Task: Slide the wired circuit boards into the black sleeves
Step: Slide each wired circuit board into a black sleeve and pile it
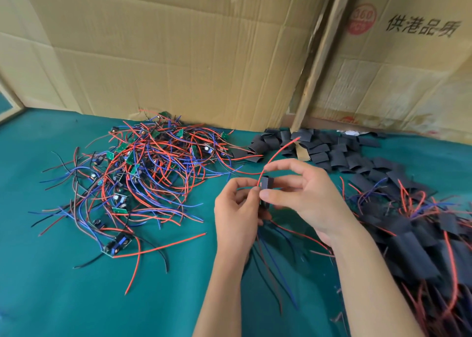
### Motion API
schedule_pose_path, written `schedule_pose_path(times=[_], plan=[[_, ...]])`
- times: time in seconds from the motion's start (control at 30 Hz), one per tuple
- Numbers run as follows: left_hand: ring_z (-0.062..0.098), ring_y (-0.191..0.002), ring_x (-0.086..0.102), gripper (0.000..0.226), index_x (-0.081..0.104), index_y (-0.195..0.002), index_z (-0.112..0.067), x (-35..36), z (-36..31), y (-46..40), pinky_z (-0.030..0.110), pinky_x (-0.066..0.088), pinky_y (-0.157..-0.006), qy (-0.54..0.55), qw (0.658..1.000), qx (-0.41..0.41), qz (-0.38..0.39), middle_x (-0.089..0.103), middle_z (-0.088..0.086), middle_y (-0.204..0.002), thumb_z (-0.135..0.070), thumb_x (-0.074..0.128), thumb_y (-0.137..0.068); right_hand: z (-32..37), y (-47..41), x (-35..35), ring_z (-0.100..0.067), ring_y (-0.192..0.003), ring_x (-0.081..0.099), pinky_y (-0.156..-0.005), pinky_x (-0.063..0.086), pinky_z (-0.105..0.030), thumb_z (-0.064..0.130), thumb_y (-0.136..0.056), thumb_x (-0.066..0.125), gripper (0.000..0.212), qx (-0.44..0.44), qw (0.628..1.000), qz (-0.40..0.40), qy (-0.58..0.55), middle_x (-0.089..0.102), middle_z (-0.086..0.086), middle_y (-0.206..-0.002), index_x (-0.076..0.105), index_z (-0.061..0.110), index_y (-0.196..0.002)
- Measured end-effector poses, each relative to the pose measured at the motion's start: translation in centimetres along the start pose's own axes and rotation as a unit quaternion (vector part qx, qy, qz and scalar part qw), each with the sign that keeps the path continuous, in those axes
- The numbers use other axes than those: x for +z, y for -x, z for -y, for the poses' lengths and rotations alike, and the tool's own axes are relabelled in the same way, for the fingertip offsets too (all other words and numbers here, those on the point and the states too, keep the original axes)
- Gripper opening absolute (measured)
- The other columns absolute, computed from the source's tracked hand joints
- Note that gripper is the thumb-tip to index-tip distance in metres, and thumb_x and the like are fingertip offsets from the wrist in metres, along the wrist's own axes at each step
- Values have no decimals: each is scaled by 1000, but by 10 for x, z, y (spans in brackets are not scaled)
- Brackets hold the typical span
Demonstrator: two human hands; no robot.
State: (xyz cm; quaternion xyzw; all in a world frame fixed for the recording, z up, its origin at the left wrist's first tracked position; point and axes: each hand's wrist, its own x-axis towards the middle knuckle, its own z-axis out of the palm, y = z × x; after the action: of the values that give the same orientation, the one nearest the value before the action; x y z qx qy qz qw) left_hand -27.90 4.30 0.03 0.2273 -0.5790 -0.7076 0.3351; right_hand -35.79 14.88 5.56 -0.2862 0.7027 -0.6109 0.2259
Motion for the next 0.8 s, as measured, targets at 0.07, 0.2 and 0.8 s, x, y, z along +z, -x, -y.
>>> schedule_pose_path(times=[0.07, 0.2, 0.8], plan=[[17, -43, 58, 9, 62, -94, -8, 1, 1, -1, 21, 41, -40, -3, 1000, 5, -4, 74, 7, -73, -2, 57, -96, 2, -1, -2, -12, -75, 72, -74, 56, -26, 1, -74, 86, 40, -23, 997, -73, -1, 80, 0, -90, 74, 21, -107], [17, -44, 59, 12, 60, -93, -11, 2, 2, -1, 21, 39, -40, 0, 1000, 0, 11, 76, 8, -80, 0, 55, -96, 13, -4, -21, -15, -76, 71, -72, 59, -28, -2, -80, 81, 27, -102, 944, -277, -148, 79, -3, -87, 76, 13, -102], [18, -49, 63, 8, 61, -95, -13, 2, 0, 2, 20, 42, -43, -1, 998, 15, 53, 77, 7, -85, -6, 59, -99, -4, -11, 11, -17, -74, 68, -69, 58, -27, -3, -81, 81, 20, 12, 947, -229, -224, 75, -1, -79, 70, 8, -93]])
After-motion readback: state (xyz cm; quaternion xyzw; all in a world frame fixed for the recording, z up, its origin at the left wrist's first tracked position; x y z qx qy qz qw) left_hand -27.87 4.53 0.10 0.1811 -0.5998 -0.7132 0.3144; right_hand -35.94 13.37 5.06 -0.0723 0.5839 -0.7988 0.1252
